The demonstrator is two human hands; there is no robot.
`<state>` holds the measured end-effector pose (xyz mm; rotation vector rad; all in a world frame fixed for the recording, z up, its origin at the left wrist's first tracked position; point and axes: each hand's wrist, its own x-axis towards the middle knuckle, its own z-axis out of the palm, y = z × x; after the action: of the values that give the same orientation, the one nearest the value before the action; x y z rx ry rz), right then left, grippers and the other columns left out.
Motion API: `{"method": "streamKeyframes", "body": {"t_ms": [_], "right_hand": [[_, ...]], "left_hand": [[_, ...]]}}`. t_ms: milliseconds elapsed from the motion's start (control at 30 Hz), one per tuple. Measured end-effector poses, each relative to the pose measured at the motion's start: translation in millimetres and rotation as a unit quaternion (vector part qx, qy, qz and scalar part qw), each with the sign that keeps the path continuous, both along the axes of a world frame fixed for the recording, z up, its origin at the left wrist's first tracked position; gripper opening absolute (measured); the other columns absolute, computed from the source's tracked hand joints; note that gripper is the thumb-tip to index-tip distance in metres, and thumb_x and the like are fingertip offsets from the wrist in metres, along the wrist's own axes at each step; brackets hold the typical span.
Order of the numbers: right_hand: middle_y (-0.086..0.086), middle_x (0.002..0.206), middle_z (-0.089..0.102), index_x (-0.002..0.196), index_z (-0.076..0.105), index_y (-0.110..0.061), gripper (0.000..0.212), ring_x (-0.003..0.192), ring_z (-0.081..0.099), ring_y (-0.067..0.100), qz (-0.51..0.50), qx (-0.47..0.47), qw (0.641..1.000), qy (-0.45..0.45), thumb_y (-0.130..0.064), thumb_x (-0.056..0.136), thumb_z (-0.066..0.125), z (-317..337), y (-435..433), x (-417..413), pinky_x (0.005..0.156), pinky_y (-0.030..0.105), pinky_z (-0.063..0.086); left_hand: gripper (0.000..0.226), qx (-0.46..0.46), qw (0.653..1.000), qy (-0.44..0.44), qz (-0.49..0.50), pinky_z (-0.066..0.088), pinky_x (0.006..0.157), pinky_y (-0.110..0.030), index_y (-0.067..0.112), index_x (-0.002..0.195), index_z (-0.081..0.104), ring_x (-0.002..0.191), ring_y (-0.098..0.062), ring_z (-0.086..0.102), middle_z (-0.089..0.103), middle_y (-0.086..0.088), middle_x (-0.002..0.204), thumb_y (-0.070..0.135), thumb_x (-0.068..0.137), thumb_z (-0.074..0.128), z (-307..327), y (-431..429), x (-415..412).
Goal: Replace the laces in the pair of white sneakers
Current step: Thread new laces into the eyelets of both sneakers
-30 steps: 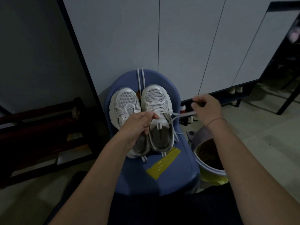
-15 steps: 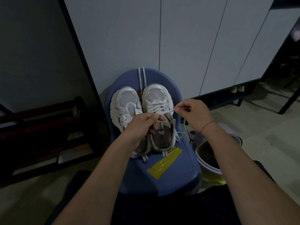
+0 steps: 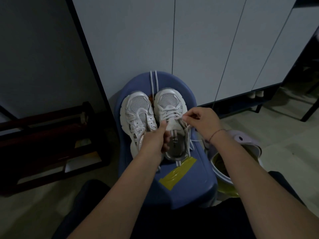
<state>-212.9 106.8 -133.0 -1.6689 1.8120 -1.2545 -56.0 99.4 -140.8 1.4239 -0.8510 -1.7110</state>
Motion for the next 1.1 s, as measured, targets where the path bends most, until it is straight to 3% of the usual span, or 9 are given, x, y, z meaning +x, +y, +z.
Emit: {"method": "streamKeyframes", "body": {"t_ms": [67,133,300,400,500,633,733,833,1100], "right_hand": [[-0.001,0.075,0.066,0.082,0.072,-0.007,0.002,0.067,0.057,0.001,-0.027,0.007,1.0,0.001,-0.009,0.082,0.071,-4,-5,-5,0.071,0.016,0.047],[0.0,0.075,0.067,0.083,0.073,-0.007,0.003,0.067,0.058,0.004,-0.042,0.014,0.999,0.002,-0.009,0.08,0.072,-7,-9,-7,0.074,0.02,0.048],[0.001,0.078,0.065,0.086,0.073,-0.005,0.007,0.076,0.06,0.013,-0.028,0.025,0.999,0.032,-0.009,0.081,0.071,-10,-14,-1,0.079,0.025,0.049],[0.002,0.078,0.065,0.085,0.072,-0.007,0.004,0.079,0.061,0.016,-0.017,0.034,0.998,0.049,-0.009,0.082,0.071,-11,-16,0,0.081,0.028,0.051],[0.001,0.076,0.063,0.081,0.07,-0.011,0.004,0.075,0.059,0.013,-0.008,0.04,0.997,0.067,-0.007,0.082,0.07,-9,-18,-1,0.075,0.022,0.047],[-0.002,0.074,0.061,0.083,0.07,-0.009,0.004,0.065,0.052,0.0,0.009,0.051,0.994,0.095,-0.006,0.083,0.068,-5,-18,-4,0.059,0.0,0.037],[-0.003,0.074,0.06,0.085,0.071,-0.009,0.005,0.066,0.051,0.002,0.01,0.05,0.991,0.124,-0.006,0.083,0.068,-4,-19,-4,0.058,-0.004,0.035],[-0.004,0.074,0.06,0.085,0.071,-0.009,0.005,0.07,0.053,0.008,0.011,0.052,0.989,0.138,-0.007,0.083,0.068,-2,-20,-3,0.058,0.003,0.035],[-0.002,0.077,0.06,0.086,0.071,-0.008,0.005,0.076,0.054,0.011,-0.007,0.054,0.984,0.171,-0.009,0.084,0.067,-2,-22,2,0.076,0.022,0.043]], "left_hand": [[0.048,0.11,0.992,0.067,0.008,0.033,0.039,-0.017,0.015,0.059,0.052,0.04,-0.009,0.035,0.045,0.003,0.045,0.05,0.09,0.063,-3,5,-4],[0.048,0.16,0.981,0.108,0.004,0.038,0.046,-0.021,0.011,0.07,0.055,0.05,-0.012,0.038,0.045,-0.001,0.059,0.055,0.088,0.061,-6,8,-9],[0.041,0.185,0.964,0.189,0.019,0.05,0.052,-0.027,0.006,0.087,0.059,0.068,-0.017,0.055,0.057,-0.007,0.079,0.047,0.09,0.063,-5,6,-18],[0.03,0.176,0.956,0.229,0.044,0.05,0.058,-0.027,0.007,0.086,0.058,0.072,-0.017,0.056,0.059,-0.007,0.082,0.036,0.091,0.065,-7,4,-19],[0.026,0.163,0.959,0.224,0.052,0.047,0.059,-0.025,0.008,0.081,0.058,0.07,-0.016,0.056,0.059,-0.007,0.081,0.03,0.092,0.064,-7,4,-21],[0.024,0.163,0.96,0.223,0.053,0.046,0.059,-0.023,0.008,0.078,0.057,0.068,-0.015,0.054,0.059,-0.007,0.076,0.026,0.093,0.064,-5,5,-21],[0.025,0.164,0.96,0.221,0.056,0.045,0.06,-0.022,0.007,0.076,0.058,0.066,-0.015,0.053,0.059,-0.007,0.071,0.025,0.092,0.065,-5,5,-20],[0.024,0.161,0.962,0.214,0.049,0.045,0.06,-0.022,0.008,0.077,0.058,0.065,-0.014,0.054,0.06,-0.006,0.071,0.026,0.092,0.065,-5,4,-19],[0.025,0.153,0.966,0.205,0.035,0.045,0.054,-0.02,0.009,0.077,0.058,0.064,-0.013,0.053,0.058,-0.006,0.073,0.028,0.092,0.064,-5,4,-18]]}}
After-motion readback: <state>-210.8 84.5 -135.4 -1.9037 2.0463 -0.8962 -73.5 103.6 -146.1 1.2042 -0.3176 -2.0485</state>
